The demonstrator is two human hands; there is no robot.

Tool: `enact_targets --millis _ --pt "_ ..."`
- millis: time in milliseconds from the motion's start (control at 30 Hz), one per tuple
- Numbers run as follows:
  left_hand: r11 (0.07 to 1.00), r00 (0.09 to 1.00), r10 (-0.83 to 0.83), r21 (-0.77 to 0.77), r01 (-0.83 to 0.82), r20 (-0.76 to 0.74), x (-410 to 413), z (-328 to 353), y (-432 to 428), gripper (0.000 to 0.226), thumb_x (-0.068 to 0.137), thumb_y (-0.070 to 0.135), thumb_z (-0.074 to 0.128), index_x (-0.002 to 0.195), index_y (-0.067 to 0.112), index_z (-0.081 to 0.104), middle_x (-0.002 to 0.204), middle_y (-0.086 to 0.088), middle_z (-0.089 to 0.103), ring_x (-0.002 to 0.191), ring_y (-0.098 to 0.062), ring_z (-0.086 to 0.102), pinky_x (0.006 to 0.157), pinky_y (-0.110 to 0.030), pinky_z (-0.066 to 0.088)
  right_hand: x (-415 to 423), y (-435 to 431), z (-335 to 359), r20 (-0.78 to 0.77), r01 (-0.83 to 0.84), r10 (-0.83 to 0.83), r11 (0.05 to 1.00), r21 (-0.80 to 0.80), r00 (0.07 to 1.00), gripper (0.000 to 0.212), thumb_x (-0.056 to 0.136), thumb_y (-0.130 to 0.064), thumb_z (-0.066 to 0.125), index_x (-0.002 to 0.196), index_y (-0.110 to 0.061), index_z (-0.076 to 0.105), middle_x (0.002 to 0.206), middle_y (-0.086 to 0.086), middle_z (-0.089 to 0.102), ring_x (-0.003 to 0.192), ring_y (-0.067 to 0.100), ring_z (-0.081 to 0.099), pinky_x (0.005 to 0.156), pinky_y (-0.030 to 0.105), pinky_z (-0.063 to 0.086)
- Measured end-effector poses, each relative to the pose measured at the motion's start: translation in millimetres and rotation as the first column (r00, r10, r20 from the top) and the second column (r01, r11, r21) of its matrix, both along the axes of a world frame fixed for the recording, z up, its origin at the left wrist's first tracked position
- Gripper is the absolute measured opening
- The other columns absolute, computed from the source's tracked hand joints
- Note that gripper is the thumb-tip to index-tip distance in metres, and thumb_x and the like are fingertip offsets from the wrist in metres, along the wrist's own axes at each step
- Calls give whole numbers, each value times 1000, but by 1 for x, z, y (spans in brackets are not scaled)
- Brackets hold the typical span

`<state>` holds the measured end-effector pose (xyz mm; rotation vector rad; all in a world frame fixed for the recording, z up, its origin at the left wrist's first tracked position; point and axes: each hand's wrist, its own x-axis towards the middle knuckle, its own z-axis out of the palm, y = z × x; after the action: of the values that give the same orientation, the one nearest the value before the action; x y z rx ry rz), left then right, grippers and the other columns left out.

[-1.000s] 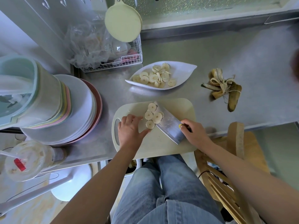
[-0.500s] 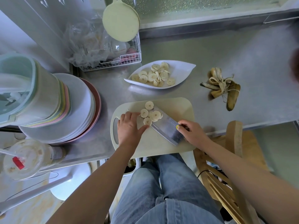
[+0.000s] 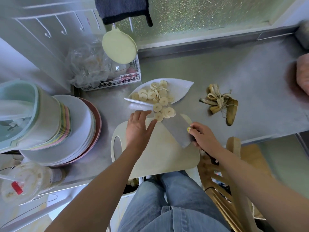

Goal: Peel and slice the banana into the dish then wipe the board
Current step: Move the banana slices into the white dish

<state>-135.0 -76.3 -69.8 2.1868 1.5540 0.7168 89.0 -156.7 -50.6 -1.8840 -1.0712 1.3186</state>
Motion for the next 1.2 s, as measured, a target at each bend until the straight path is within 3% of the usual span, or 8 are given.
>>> enact_targets --millis 167,300,467,567,700,933,1067,1200 --pt "991 990 -126 -54 123 -55 29 19 39 35 95 31 48 122 12 60 125 -8 59 114 -29 53 92 -43 47 20 33 11 148 82 -95 992 93 984 28 95 -18 49 73 -3 39 50 2 38 40 16 37 46 27 32" --pt "933 894 -359 -128 337 -269 56 18 62 48 101 35 39 147 22 36 157 -7 27 145 -29 23 115 -44 25 34 54 5 253 96 -117 991 93 960 29 93 -22 48 67 -13 38 55 5 40 49 20 39 55 34 34" --pt "888 785 -445 -101 448 -432 95 12 73 57 98 53 13 151 36 23 162 -9 2 149 -32 1 116 -53 5 35 67 3 321 76 -102 993 92 941 27 93 -21 47 69 -8 45 62 15 51 56 20 44 58 39 40" --pt "916 790 -384 -88 391 -477 106 5 76 59 98 55 4 148 37 29 161 -13 8 148 -37 6 112 -62 3 35 70 3 309 84 -103 994 75 945 23 94 -19 47 74 -8 50 65 11 55 59 20 48 59 35 40" --pt "925 794 -363 -88 369 -489 102 -5 77 59 100 54 8 145 32 39 158 -14 21 144 -40 19 112 -66 15 37 68 1 294 117 -126 992 48 947 22 94 -18 47 72 -17 49 66 3 54 62 17 48 60 31 38" --pt "944 810 -331 -184 275 -485 95 -8 75 68 98 56 1 145 29 41 158 -15 23 144 -42 20 115 -60 15 50 57 4 288 106 -106 994 15 952 19 95 -20 47 76 -21 53 64 -2 54 58 16 49 57 27 37" --pt "944 811 -327 -201 261 -486 89 -6 71 73 98 58 -2 145 24 42 157 -16 23 143 -42 21 114 -59 18 56 52 5 314 177 -178 984 32 933 20 94 -20 46 75 -19 52 64 0 53 58 18 48 59 31 40" --pt "928 828 -373 -175 330 -419 91 8 67 67 98 55 2 148 26 35 158 -13 21 146 -38 16 117 -53 14 50 56 7 333 122 -127 992 36 934 28 94 -18 46 67 -23 45 63 0 50 59 18 47 59 31 38"
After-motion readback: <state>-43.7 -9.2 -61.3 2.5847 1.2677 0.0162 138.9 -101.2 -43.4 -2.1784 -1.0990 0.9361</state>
